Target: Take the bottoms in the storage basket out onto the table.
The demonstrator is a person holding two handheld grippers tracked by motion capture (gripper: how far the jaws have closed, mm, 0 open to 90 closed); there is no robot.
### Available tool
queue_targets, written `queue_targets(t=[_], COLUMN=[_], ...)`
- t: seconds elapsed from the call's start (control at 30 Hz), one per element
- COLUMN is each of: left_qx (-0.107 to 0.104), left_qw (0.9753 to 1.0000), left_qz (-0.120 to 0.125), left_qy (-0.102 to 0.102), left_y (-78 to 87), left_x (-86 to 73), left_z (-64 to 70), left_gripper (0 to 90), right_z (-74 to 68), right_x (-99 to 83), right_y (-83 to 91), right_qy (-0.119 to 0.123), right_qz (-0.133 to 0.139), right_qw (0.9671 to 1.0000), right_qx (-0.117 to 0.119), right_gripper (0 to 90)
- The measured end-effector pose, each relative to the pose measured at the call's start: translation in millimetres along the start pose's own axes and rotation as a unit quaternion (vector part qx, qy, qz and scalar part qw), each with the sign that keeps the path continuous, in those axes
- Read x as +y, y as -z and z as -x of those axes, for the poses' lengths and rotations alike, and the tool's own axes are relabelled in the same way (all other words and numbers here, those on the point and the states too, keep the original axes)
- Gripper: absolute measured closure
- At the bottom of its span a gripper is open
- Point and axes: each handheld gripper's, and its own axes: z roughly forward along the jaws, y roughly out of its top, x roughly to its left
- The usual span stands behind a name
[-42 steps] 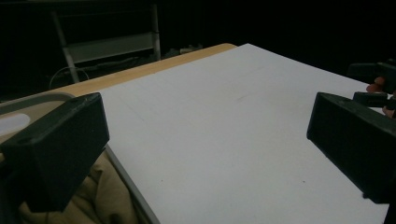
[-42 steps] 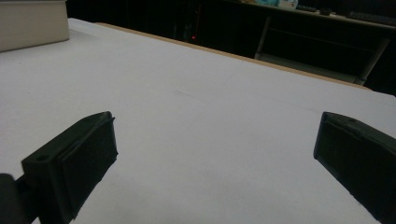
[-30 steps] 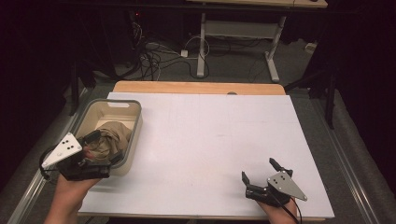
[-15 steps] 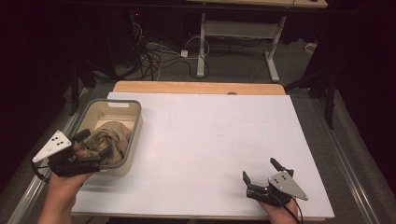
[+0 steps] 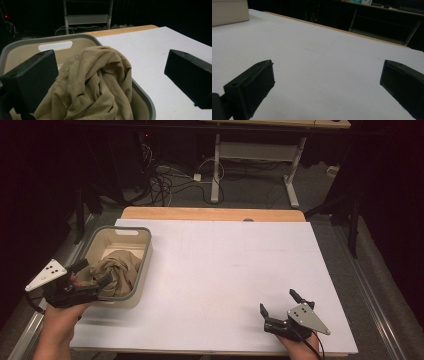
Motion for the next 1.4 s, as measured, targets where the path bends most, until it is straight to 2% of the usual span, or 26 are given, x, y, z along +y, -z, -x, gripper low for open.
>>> queue_targets(t=[0.4, 0.67, 1.1, 1.27, 1.33, 1.4], left_qx=[0.017, 0.012, 0.018, 0.012, 0.013, 0.019], left_qw=[0.9997, 0.9996, 0.9995, 0.9993, 0.9994, 0.9991], left_qz=[-0.004, -0.007, -0.007, -0.015, -0.006, -0.021], left_qy=[0.019, 0.023, 0.026, 0.031, 0.031, 0.032], left_y=[6.6, 2.5, -3.5, -9.6, -15.7, -21.1], left_x=[-5.3, -7.6, -9.5, -7.4, -6.2, -4.4], left_z=[-18.2, -19.5, -18.3, -17.3, -16.0, -16.1], left_gripper=[0.0, 0.0, 0.0, 0.0, 0.0, 0.0], right_z=[0.3, 0.3, -0.2, -0.1, 0.1, 0.3], right_x=[0.1, 0.1, 0.6, 0.7, 1.0, 1.3], right_y=[0.1, 0.7, 1.7, 2.3, 3.0, 3.9], right_qy=[0.001, 0.003, 0.004, 0.002, 0.001, 0.001], right_qz=[0.0, 0.001, 0.004, 0.004, 0.006, 0.008], right_qw=[1.0, 1.0, 1.0, 1.0, 1.0, 1.0], right_qx=[0.001, 0.002, 0.0, -0.001, -0.002, 0.0], right_gripper=[0.5, 0.5, 0.5, 0.5, 0.5, 0.4])
